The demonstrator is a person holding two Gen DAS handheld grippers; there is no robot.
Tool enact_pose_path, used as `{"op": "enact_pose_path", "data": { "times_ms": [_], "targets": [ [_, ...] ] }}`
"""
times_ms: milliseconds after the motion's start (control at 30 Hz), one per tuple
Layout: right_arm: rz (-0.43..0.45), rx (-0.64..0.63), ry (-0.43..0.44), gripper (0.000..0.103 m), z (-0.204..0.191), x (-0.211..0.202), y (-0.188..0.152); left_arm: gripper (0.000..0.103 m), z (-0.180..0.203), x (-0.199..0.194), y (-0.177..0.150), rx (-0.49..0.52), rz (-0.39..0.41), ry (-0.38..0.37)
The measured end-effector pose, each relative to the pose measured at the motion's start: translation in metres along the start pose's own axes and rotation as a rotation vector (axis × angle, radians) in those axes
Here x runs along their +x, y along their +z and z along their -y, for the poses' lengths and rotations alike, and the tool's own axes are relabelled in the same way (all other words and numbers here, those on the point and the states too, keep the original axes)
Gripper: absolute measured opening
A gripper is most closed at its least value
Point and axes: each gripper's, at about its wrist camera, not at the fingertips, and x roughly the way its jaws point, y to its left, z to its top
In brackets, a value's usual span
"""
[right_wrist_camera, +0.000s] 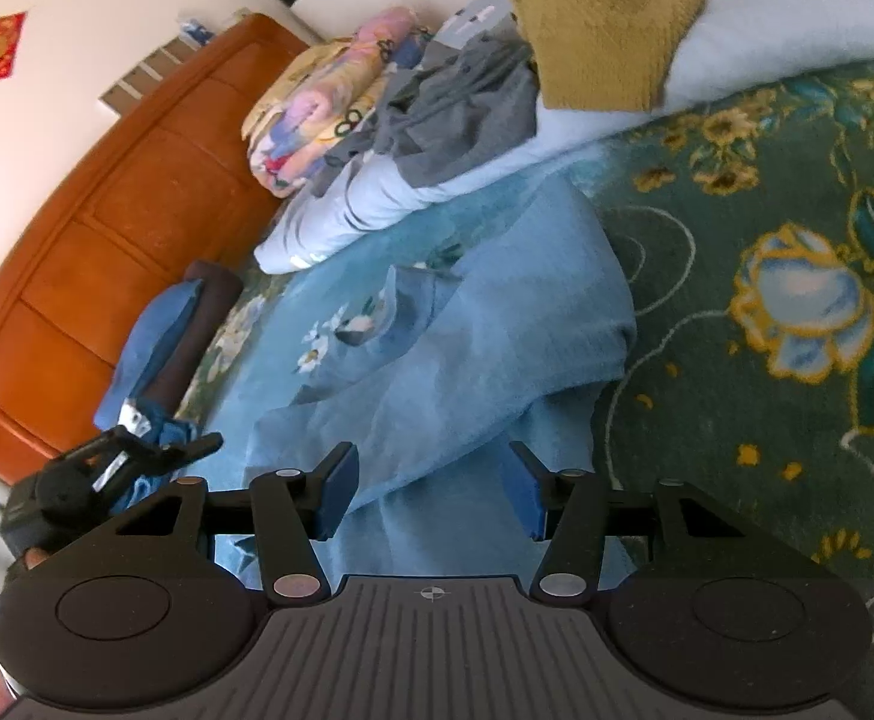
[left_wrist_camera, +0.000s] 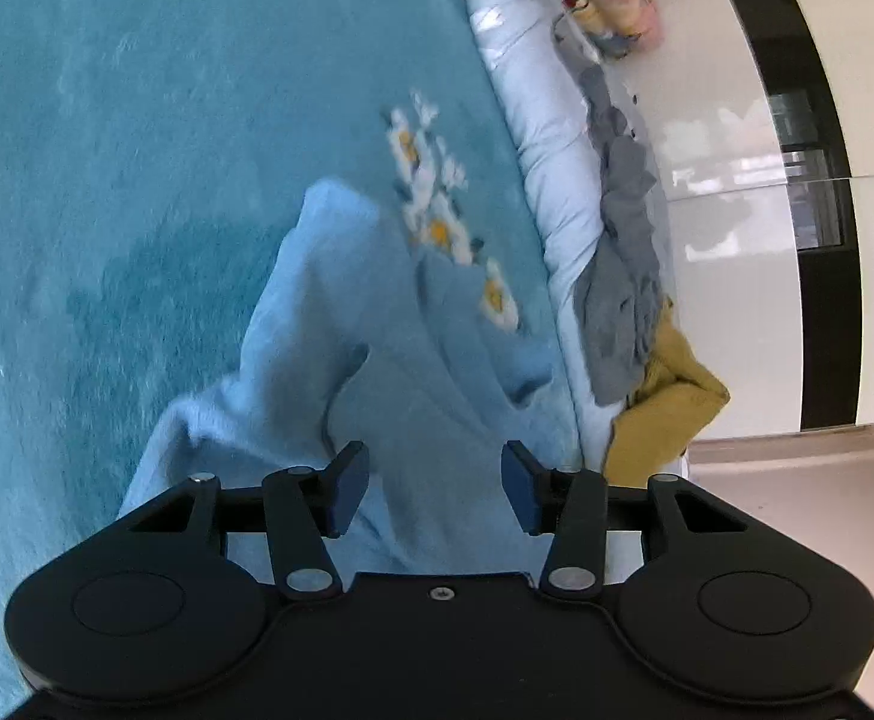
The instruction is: Fold clothes
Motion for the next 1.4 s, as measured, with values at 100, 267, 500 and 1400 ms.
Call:
{"op": "enact_pose_path", "data": {
  "times_ms": [100, 267, 500, 1400],
  "targets": [
    [-0.012, -0.006, 0.01, 0.05, -0.001, 0.003, -0.001, 0.046, -0.002, 0.006, 0.0, 0.005, -0.018, 0.049],
    [-0.017, 0.003, 0.014, 0.05, -0.002, 0.005, -0.002, 0.046, -0.019, 0.017, -0.003, -0.049, -0.026, 0.084],
    [-0.019, 0.018, -0.006, 0.051, 0.002, 0.007, -0.002, 0.018, -0.025, 0.026, 0.001, -0.127, -0.033, 0.075],
    [0.022, -0.432, -0.261, 0.049, -0.039, 0.056, 0.003, 0.001, 0.019, -0.029, 0.022, 0.393, 0.203, -0.008]
  ]
}}
